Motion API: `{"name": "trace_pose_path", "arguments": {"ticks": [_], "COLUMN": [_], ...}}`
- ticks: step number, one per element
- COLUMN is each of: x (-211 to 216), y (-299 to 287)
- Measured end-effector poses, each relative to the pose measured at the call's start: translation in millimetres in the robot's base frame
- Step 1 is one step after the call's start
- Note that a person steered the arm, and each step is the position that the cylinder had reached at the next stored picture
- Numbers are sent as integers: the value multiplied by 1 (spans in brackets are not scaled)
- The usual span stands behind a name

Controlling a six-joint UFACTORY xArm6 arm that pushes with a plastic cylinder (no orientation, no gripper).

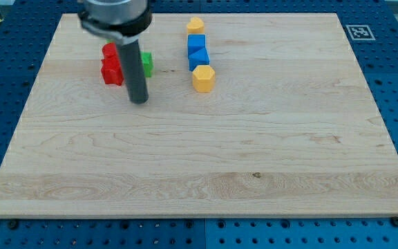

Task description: Push the green circle into the green star

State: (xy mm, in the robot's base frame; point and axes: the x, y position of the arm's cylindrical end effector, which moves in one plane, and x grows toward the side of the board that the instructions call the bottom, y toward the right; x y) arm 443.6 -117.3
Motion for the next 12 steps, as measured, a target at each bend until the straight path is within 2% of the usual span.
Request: {"name": "trace_pose_path", "arguments": {"ticks": [1, 2, 3, 4, 6, 8, 9, 11, 12], "x": [-16, -102, -191, -231, -225, -183, -175, -178, -183], "y": [-64, -111, -132, -121, -103, -36, -14, -23, -47]}}
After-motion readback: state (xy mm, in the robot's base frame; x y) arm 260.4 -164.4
